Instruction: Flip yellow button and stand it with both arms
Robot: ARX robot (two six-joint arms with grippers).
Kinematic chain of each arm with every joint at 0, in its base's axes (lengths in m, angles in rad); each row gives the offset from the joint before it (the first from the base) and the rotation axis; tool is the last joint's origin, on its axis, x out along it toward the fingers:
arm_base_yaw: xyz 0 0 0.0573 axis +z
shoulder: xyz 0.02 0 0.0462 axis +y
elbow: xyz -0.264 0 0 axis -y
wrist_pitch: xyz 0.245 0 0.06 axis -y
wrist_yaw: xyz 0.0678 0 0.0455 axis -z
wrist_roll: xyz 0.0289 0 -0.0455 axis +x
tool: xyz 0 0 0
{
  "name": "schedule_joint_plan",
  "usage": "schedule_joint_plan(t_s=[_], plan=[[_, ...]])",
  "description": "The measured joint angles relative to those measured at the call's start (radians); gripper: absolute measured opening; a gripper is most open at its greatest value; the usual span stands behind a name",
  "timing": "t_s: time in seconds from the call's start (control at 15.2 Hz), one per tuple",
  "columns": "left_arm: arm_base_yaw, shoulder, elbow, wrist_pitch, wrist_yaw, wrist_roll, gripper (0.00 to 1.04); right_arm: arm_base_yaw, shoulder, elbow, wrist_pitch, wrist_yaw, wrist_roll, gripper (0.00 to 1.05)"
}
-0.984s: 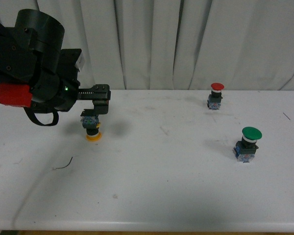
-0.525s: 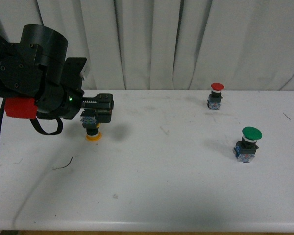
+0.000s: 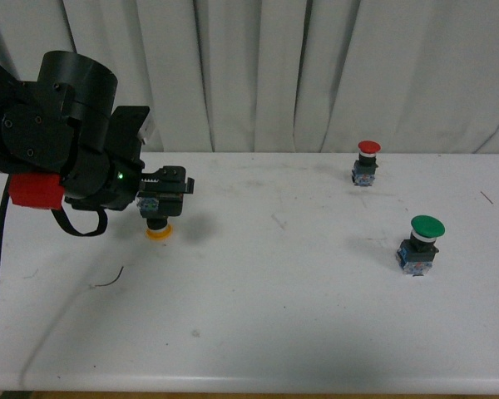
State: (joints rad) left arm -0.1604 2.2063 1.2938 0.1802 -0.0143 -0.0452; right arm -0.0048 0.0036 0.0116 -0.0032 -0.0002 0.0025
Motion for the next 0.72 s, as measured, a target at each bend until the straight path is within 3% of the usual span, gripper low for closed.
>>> schedule_joint_plan(t_s=[0.2,0.26,0.52,0.72], plan=[[-0.003,0.0,0.0,0.0,-0.009,-0.003,0.41,0.0,0.0,0.0,0.0,0.0,0.0,0.98],[-0.003,0.0,0.0,0.001,-0.009,-0.008,0.36,0.0,0.0,0.0,0.0,0.0,0.0,0.98],[-0.015,-0.058,-0.069,0.029,0.004,-0.026,0.35,0.0,0.0,0.0,0.0,0.0,0.0,0.98],[-0.04,-0.283,-0.205,0.104,0.044,-0.039,0.35,0.0,0.0,0.0,0.0,0.0,0.0,0.98]])
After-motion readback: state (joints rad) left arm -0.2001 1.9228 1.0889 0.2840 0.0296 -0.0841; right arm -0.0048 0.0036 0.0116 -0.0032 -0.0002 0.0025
